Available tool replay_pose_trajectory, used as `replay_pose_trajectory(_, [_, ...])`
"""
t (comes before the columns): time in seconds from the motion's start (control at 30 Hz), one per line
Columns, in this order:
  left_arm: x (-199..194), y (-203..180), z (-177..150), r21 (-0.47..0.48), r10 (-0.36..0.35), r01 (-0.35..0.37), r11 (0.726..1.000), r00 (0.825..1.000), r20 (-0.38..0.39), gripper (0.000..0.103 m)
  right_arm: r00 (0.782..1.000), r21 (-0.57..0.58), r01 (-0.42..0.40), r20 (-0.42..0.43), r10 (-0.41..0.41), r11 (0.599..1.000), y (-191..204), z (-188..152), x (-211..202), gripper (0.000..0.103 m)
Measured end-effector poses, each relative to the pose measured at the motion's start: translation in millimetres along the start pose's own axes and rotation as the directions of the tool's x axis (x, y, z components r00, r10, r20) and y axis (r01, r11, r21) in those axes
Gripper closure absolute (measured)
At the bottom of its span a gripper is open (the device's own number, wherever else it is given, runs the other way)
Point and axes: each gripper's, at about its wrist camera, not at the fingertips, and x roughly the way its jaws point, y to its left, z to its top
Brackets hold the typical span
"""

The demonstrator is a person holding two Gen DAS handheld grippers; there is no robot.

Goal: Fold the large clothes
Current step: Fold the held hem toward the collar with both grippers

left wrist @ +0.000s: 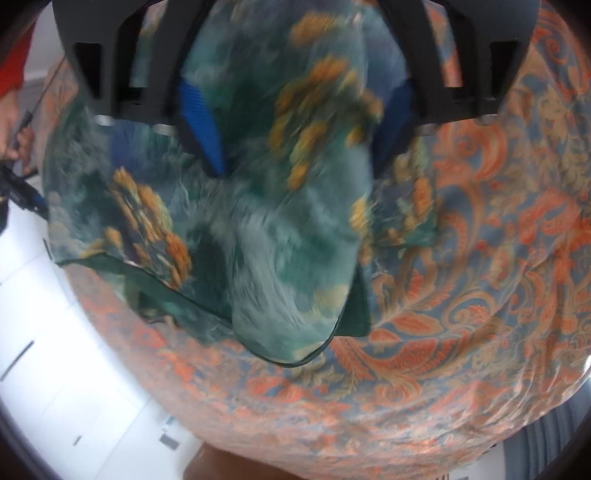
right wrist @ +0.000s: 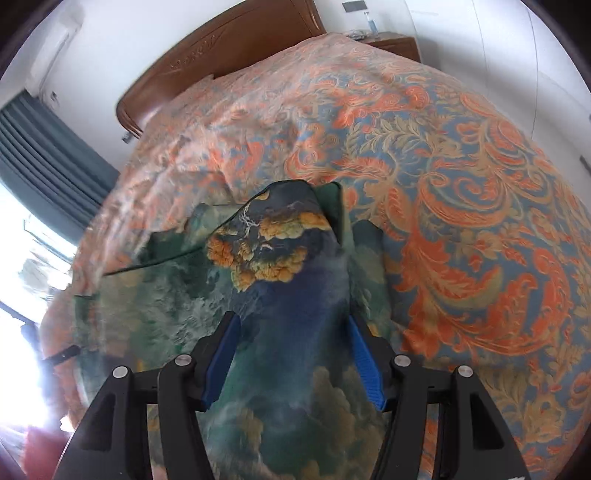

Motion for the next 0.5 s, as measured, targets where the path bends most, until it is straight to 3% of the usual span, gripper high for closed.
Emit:
replay_pose_trajectory(0.03, [2.4, -0.9, 1.2, -0.010, 0.012, -0.012, 1.000, 1.000, -0.001, 0.086, 0.999, -0.008, 0.038, 0.011, -0.037, 0.999, 2.8, 0.9, 5.4, 0.044])
replay_pose_trajectory(0.07, [-1.6, -2.3, 0.7, -0.016, 0.051, -0.051, 0.999, 0.998, 0.022, 0.091, 0.997, -0.013, 0.073, 0.018, -0.072, 0.997, 4.4, 0.9, 7.6, 0.063])
replay_pose_trajectory(0.1, [-6.2, -4.2, -1.1, -0.012, 0.062, -0.062, 0.998, 0.997, 0.042, 0.094, 0.994, -0.026, 0.109, 0.021, -0.108, 0.994, 7.3, 1.0, 9.1, 0.092])
replay_pose_trajectory(0.23, [-47.8, -14.0, -10.9, 0.038, 0.106, -0.115, 0.993, 0.978, 0.180, 0.096, 0.964, -0.181, 0.258, 0.116, -0.240, 0.949, 31.4, -5.0, -11.3, 0.097])
replay_pose_trajectory(0.3, [-73.8, -21.5, -8.2, 0.055, 0.121, -0.141, 0.989, 0.954, 0.274, 0.096, 0.935, -0.249, 0.332, 0.215, -0.282, 0.910, 48.1, -7.6, -27.4, 0.098])
replay_pose_trajectory(0.4, [-94.6, -38.2, -1.8, 0.077, 0.168, -0.214, 0.974, 0.906, 0.387, 0.096, 0.900, -0.265, 0.381, 0.328, -0.289, 0.886, 68.8, -1.8, -46.5, 0.098])
replay_pose_trajectory(0.5, [-103.3, -50.5, 4.7, 0.065, 0.209, -0.277, 0.959, 0.842, 0.498, 0.095, 0.862, -0.224, 0.397, 0.425, -0.278, 0.890, 88.4, 13.7, -63.4, 0.098])
